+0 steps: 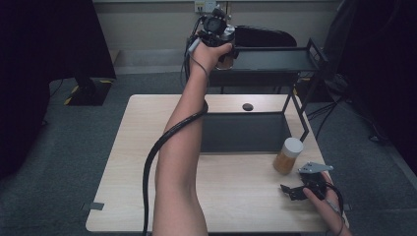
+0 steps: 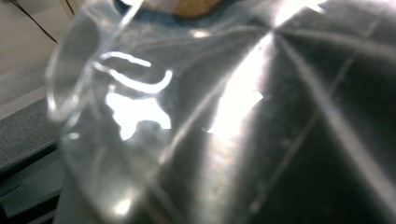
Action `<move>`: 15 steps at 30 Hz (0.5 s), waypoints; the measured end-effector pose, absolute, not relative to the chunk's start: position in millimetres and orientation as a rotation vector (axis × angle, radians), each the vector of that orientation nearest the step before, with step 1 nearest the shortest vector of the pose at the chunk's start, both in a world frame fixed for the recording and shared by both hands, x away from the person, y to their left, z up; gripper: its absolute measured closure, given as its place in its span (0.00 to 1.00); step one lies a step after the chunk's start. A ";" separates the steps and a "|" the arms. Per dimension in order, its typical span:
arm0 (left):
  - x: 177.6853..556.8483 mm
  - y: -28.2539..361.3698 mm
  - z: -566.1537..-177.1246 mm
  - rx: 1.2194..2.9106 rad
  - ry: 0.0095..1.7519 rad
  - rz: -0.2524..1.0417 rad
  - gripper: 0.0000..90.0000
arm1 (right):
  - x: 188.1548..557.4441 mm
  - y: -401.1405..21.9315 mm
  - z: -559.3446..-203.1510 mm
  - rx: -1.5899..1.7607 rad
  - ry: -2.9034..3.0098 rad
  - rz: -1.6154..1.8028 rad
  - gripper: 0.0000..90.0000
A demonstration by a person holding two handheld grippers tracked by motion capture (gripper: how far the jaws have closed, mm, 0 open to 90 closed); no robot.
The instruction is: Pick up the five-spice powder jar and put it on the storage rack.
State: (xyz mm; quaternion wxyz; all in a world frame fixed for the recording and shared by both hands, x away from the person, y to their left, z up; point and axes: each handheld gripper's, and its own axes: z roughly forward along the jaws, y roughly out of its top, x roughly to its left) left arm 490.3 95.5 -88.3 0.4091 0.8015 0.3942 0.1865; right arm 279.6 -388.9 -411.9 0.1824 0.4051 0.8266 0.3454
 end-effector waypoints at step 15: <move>490.3 91.5 -99.8 1.997 1.005 0.500 0.35 | 279.5 -388.8 -412.0 1.145 2.332 0.975 0.00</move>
